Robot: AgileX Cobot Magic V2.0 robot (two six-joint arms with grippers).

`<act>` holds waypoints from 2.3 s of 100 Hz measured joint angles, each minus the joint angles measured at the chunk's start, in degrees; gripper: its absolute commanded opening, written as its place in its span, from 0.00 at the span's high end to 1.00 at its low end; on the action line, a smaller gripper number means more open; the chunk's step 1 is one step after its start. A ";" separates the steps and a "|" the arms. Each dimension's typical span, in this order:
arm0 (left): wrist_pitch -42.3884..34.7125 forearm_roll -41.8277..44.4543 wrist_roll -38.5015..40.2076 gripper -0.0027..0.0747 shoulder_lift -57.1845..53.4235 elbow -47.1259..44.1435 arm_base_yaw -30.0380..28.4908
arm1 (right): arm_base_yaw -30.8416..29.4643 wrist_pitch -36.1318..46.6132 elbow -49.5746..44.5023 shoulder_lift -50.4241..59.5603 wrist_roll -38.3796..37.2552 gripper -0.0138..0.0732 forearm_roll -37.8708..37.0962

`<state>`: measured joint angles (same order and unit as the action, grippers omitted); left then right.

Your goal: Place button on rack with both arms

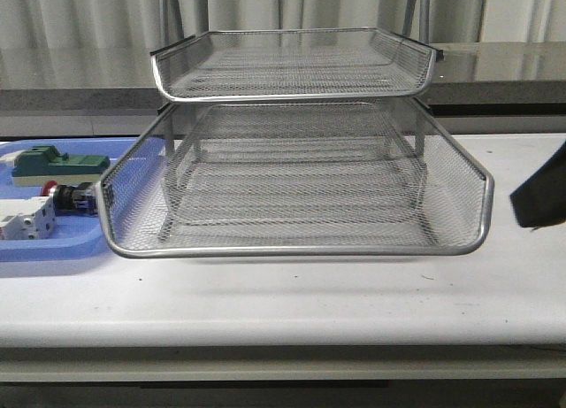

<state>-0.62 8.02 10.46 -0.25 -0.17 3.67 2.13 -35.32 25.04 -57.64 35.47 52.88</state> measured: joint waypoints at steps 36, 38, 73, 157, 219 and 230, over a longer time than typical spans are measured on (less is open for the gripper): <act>0.00 0.00 0.00 0.99 0.00 0.00 0.00 | -0.96 -16.43 15.08 13.07 -30.73 0.37 -42.26; 0.00 0.00 0.00 0.99 0.00 0.00 0.00 | -0.96 -17.00 15.59 13.73 -31.46 0.38 -43.62; 0.00 0.00 0.00 0.99 0.00 0.00 0.00 | -0.98 -20.75 17.43 22.07 -33.94 0.85 -50.15; 0.00 0.00 0.00 0.99 0.00 0.00 0.00 | -0.98 -21.10 17.51 23.07 -34.11 0.92 -50.26; -0.12 0.00 0.00 0.99 0.00 0.00 0.00 | -0.98 -21.10 17.51 23.07 -34.22 0.92 -50.26; -0.24 -1.36 0.00 0.99 0.00 0.00 0.00 | -0.98 -21.10 17.51 23.07 -34.22 0.92 -50.26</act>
<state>-0.86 6.66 10.46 -0.25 -0.17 3.67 1.15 -56.42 42.55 -34.56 1.25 2.63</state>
